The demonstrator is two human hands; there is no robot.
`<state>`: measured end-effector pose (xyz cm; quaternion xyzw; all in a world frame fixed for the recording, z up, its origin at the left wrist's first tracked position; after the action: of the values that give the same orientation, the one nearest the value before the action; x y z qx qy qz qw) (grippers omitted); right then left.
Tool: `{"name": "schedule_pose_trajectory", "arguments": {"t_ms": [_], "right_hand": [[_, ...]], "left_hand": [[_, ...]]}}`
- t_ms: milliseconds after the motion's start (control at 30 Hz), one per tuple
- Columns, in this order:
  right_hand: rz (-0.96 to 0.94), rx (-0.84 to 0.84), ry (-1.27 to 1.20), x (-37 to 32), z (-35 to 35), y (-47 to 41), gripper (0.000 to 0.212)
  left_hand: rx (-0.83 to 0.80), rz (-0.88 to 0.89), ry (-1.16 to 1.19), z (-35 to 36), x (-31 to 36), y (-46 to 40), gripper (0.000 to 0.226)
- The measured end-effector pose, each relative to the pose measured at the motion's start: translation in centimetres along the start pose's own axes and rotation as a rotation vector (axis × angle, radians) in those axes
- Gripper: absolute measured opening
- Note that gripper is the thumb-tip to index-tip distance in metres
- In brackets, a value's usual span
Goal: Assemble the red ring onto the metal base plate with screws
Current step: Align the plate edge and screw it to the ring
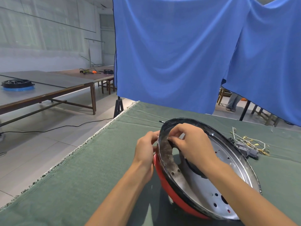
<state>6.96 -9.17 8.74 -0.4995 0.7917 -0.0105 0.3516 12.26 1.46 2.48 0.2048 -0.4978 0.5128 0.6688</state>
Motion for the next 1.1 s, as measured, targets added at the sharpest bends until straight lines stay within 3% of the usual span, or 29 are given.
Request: {"name": "schedule_pose_trajectory", "arguments": {"t_ms": [133,200,300,333,433,500,600,800,1100], "right_hand": [[-0.009,-0.015,0.124,-0.3,-0.3,0.5,0.014],[0.027,-0.059,0.204,-0.3,-0.2,0.9,0.035],[0.177,-0.258,0.050,-0.3,0.0,1.5,0.070],[0.191,-0.295,0.016,-0.8,0.0,1.8,0.073],[0.172,-0.229,0.108,-2.5,-1.1,2.4,0.048],[0.166,-0.185,0.180,-3.3,-1.7,2.6,0.031],[0.249,-0.216,0.197,-3.4,-2.0,2.7,0.017],[0.325,-0.121,0.093,-3.1,-3.1,2.8,0.037],[0.295,-0.022,0.009,-1.9,-4.5,3.9,0.046]], "left_hand": [[-0.019,0.001,0.045,0.7,0.1,0.2,0.043],[-0.016,0.010,0.093,1.2,0.2,0.4,0.039],[0.022,0.020,0.108,1.4,0.5,0.7,0.034],[0.038,0.019,0.102,1.5,0.5,0.9,0.032],[0.134,-0.021,0.165,1.3,0.6,1.3,0.022],[0.208,-0.105,0.268,0.7,0.2,1.5,0.027],[0.241,-0.238,0.420,0.5,-0.2,1.9,0.019],[0.158,-0.317,0.523,1.4,-0.5,2.2,0.019],[0.101,-0.380,0.499,2.3,-0.5,2.8,0.024]]}}
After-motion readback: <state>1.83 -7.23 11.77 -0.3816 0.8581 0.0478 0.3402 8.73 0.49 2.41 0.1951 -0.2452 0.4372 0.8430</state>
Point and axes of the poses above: each hand's wrist, its own y-axis away from the middle knuckle, its own z-axis out of the palm, x = y × z, the point moved 8 cm from there along -y, towards the middle knuckle, and after that the axes turned 14 degrees about z, right-handed, at the moved point
